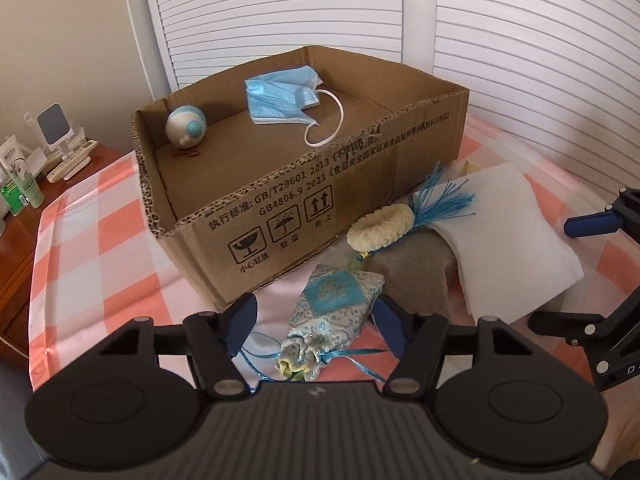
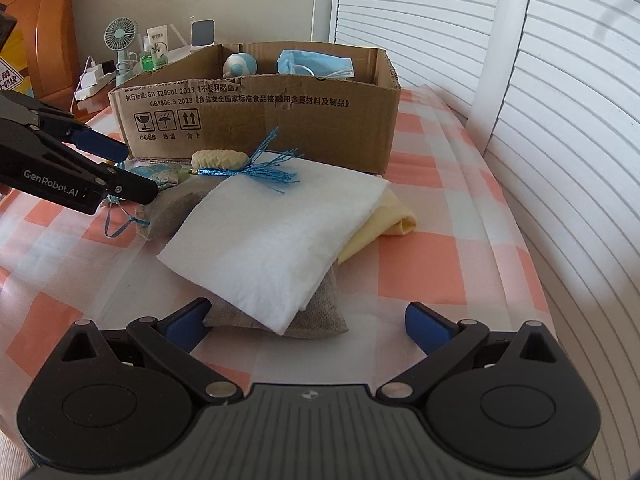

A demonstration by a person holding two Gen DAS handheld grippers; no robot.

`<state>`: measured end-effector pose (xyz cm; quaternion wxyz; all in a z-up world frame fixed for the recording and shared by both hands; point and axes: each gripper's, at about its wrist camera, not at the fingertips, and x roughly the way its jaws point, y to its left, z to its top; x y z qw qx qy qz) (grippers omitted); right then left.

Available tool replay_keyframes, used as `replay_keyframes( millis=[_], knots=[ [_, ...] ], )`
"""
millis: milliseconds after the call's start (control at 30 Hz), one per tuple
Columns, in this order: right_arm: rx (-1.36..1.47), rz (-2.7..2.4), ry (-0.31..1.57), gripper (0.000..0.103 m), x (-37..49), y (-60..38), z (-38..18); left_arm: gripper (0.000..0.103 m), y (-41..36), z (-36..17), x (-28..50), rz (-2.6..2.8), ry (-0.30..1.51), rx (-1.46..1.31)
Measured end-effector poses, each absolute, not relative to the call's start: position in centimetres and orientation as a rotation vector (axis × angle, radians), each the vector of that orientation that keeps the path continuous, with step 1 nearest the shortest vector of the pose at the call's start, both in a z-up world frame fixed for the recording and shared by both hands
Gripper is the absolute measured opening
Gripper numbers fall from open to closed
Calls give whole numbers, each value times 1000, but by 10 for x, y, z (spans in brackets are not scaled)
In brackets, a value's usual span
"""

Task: Organize soft objects
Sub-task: 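Grasp the blue floral sachet with the left gripper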

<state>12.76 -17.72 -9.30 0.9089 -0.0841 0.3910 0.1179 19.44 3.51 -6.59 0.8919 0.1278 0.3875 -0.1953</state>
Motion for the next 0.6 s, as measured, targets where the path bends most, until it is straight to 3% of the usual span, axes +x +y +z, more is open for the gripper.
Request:
replay_keyframes(
  millis=[133,267,367,600],
  knots=[
    [-174,244,808,103,128,-177,-93,61,38,-68,204,-453,825,250],
    [-173,245,807,103,128,-177,-93,44,47,-69,207,-495,854,191],
    [-173,246,806,103,128,-177,-93,37,50,-70,206,-511,874,163],
    [-175,252,797,103,125,-178,-93,36,50,-63,186,-501,866,143]
  ],
)
